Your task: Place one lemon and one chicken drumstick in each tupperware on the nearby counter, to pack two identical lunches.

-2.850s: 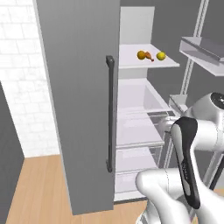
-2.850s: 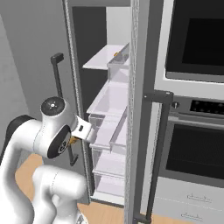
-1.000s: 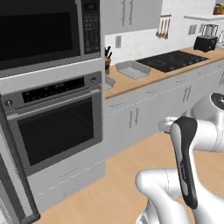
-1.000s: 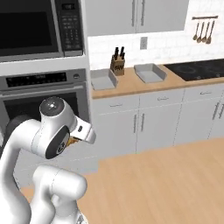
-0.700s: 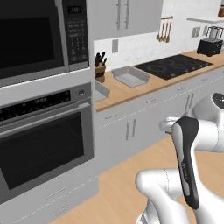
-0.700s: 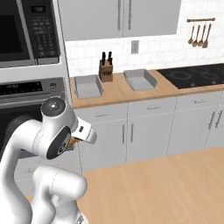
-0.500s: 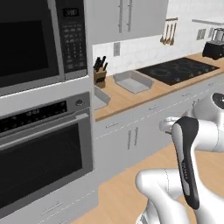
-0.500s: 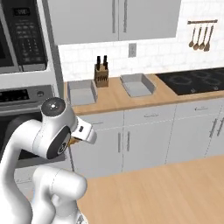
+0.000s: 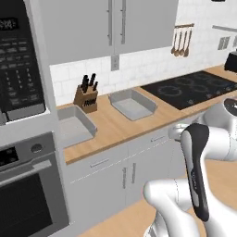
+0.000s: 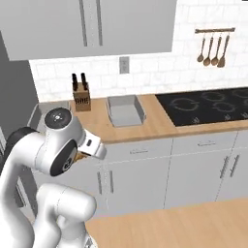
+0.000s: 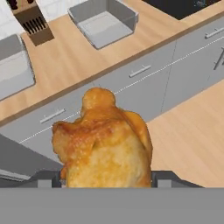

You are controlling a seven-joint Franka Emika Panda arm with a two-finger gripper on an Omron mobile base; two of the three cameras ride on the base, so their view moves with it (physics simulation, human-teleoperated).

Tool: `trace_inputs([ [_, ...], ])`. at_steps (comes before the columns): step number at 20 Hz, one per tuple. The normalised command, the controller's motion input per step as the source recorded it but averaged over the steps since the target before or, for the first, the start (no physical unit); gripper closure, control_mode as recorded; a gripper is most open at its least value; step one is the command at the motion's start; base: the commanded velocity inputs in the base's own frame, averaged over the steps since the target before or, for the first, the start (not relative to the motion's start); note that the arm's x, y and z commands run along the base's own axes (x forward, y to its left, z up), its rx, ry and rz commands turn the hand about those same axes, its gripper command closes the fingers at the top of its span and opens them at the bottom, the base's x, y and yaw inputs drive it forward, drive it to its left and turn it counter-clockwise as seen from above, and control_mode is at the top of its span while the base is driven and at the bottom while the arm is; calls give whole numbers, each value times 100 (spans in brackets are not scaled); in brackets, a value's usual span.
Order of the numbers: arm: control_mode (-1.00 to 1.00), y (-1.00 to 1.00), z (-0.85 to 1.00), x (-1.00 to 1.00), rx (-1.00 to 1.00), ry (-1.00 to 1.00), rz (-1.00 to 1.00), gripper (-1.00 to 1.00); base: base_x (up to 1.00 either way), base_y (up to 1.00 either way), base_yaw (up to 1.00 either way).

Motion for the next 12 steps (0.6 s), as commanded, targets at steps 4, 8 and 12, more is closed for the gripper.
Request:
trace_inputs([
  [4,100,0,0,0,0,0,0,100,100,-32,20],
  [8,100,0,0,0,0,0,0,100,100,-8,18],
  [12,-100,-7,0,100,4,10,18,100,0,0,0],
])
